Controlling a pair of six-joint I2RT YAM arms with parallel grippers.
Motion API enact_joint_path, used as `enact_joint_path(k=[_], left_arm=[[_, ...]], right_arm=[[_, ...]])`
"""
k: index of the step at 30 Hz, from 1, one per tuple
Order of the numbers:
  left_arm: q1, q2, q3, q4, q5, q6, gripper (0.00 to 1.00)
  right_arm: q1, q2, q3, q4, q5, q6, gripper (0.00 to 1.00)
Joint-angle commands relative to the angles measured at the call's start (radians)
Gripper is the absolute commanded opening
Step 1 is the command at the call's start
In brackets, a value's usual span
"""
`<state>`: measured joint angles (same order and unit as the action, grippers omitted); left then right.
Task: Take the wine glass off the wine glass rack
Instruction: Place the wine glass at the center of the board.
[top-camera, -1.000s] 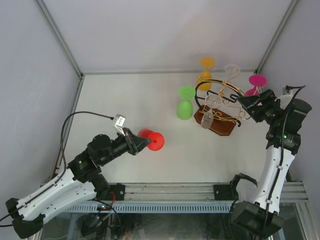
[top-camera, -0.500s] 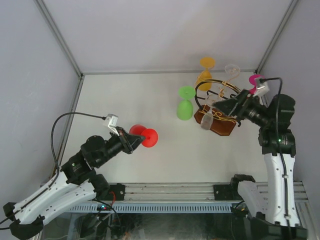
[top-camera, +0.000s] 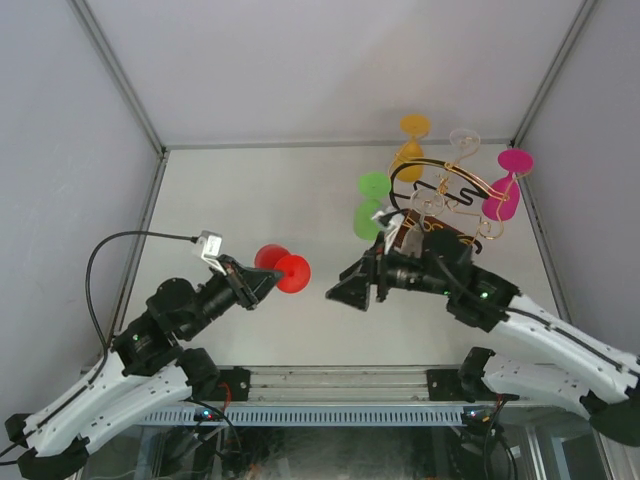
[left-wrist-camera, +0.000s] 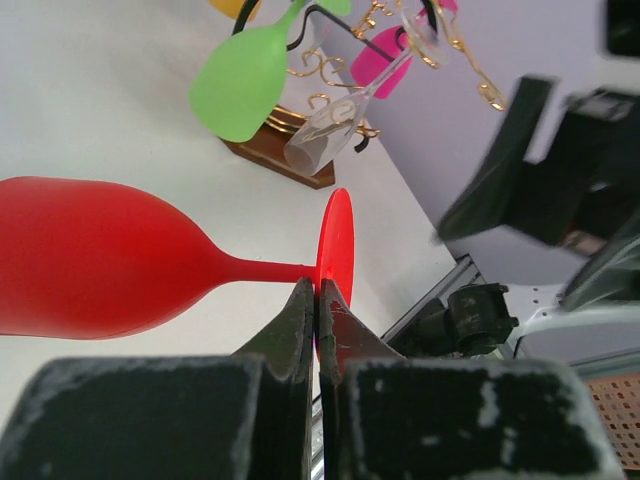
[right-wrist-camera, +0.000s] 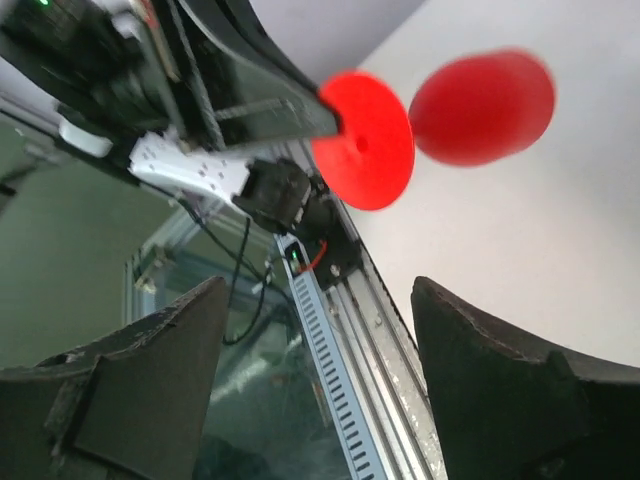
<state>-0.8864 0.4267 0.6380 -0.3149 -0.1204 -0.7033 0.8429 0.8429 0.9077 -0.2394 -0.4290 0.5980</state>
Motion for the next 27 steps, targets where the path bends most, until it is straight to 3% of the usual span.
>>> enact_joint_path(k=[1, 7, 15, 20, 27], left_arm=[[-0.002, -0.036, 0.037, 0.107, 0.054, 0.027, 0.0], [-0.002, -0.059, 0.005, 0.174, 0.118, 0.013, 0.0], [-0.002, -0.05, 0.0, 0.209, 0.127, 0.004, 0.0], [-0.002, -0.036, -0.008, 0.243, 0.146, -0.014, 0.0], [-0.002, -0.036, -0.013, 0.25, 0.15, -0.028, 0.0]], right_arm=[[0.133, 0.075, -0.052, 0.223, 0.159, -0.032, 0.75], [0.151, 0.145, -0.16, 0.523, 0.139, 0.163, 0.75], [0.153, 0.191, -0.174, 0.636, 0.097, 0.227, 0.73], [0.154, 0.22, -0.226, 0.789, 0.088, 0.325, 0.59], [0.154, 0.234, -0.23, 0.849, 0.043, 0.334, 0.41]])
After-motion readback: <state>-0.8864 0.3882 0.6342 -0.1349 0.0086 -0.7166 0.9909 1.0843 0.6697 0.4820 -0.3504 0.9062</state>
